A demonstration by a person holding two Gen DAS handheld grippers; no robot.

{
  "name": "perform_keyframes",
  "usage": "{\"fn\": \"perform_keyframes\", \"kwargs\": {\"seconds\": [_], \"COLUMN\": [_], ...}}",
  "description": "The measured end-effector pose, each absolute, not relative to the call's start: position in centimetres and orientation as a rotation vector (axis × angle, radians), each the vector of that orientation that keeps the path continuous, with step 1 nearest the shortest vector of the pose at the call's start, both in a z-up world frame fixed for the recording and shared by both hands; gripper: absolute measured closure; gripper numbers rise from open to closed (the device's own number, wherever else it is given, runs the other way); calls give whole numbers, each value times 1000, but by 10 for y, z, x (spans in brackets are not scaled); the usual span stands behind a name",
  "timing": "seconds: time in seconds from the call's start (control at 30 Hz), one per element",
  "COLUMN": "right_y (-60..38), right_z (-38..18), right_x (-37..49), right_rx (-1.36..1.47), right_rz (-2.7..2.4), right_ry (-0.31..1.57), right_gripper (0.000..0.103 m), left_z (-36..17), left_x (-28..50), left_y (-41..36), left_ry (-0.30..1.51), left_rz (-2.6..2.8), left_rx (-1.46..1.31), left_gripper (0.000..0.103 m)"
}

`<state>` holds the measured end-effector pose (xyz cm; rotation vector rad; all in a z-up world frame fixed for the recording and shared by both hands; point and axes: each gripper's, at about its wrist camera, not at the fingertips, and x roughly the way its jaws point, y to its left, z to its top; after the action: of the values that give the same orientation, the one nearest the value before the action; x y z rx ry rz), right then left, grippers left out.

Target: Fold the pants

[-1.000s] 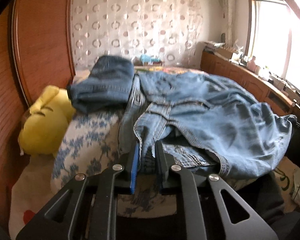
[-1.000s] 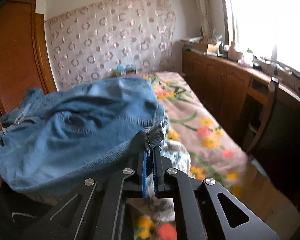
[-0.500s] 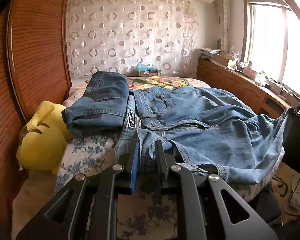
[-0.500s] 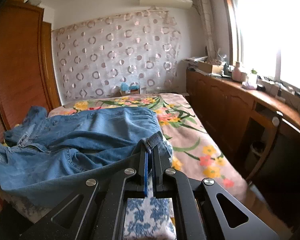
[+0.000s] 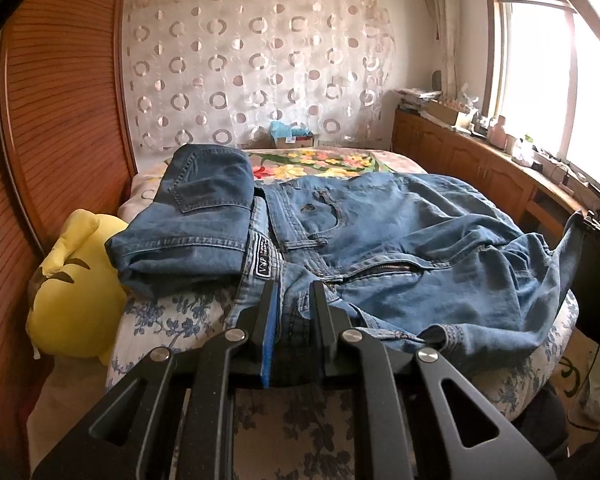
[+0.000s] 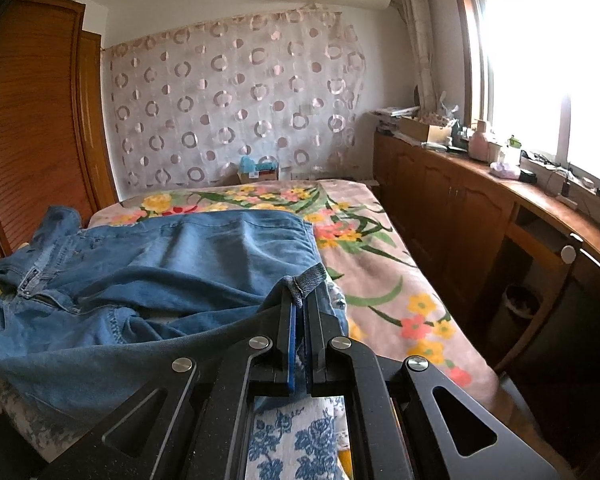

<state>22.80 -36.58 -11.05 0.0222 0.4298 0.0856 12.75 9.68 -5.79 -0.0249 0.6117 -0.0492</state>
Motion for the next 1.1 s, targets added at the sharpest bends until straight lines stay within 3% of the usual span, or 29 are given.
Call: {"fn": "perform_keyframes", "kwargs": {"seconds": [0.4, 1.1], "right_y": [-365, -342], "right_z": [-83, -86], "right_x": [248, 287], "right_rx": [28, -58], "right_rz": [65, 35], "right_ry": [379, 318], "right_gripper": [101, 101], "left_z": [-23, 4], "left_x": [154, 227], "left_y": [93, 98], "left_ry": [545, 489], "left_rz": [-55, -77], "left_rx": [5, 51], "left_gripper": [87, 87]}}
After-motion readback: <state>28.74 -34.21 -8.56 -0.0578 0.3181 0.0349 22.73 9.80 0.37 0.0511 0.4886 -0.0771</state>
